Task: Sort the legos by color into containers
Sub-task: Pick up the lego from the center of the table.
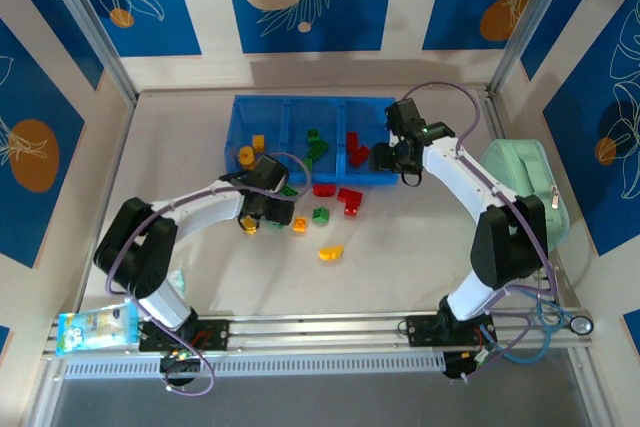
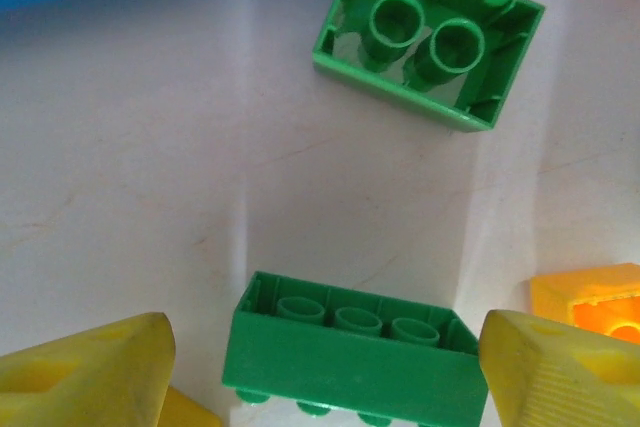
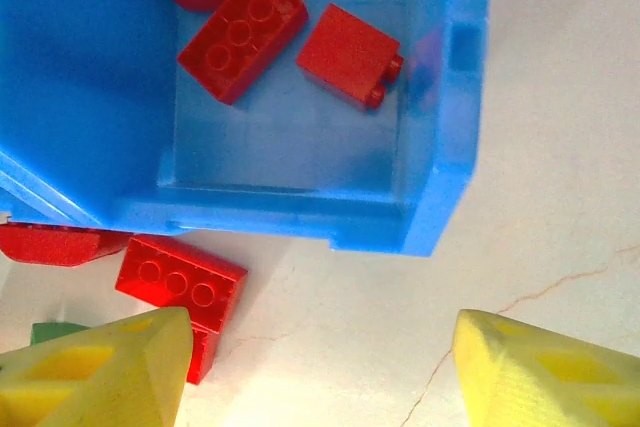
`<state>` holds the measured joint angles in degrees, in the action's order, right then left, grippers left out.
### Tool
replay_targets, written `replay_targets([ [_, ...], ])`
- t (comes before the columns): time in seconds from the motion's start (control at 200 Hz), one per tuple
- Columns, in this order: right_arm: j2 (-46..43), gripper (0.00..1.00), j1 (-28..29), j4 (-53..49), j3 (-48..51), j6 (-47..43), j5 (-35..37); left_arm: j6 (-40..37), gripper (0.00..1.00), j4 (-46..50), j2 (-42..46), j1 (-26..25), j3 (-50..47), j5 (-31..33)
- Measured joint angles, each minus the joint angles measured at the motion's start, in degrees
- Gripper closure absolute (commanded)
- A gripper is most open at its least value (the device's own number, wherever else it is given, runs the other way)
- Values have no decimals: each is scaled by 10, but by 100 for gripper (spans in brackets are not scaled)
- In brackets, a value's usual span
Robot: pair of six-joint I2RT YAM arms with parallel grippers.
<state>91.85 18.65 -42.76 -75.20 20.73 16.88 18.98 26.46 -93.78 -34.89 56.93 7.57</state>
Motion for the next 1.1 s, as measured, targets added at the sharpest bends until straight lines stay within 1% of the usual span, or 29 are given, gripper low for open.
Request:
replay_targets([
  [0.255,-23,31,-7,23,48,14,-13,-17,20,15,-35,0,11,-13],
  [0.47,-31,32,-7,32,72,23,-20,-22,21,17,-39,0,11,-28],
  [0.62,-38,34,-7,38,87,28,-21,-26,26,14,-40,0,11,-36],
  [0.73,-45,34,-7,41,96,29,-21,-28,35,12,-44,0,12,-38],
  [0.795,-48,35,-8,44,99,29,-21,-29,38,10,-44,0,12,-37],
  [1.101,-59,35,-9,49,121,34,-21,-28,40,18,-39,0,17,-37],
])
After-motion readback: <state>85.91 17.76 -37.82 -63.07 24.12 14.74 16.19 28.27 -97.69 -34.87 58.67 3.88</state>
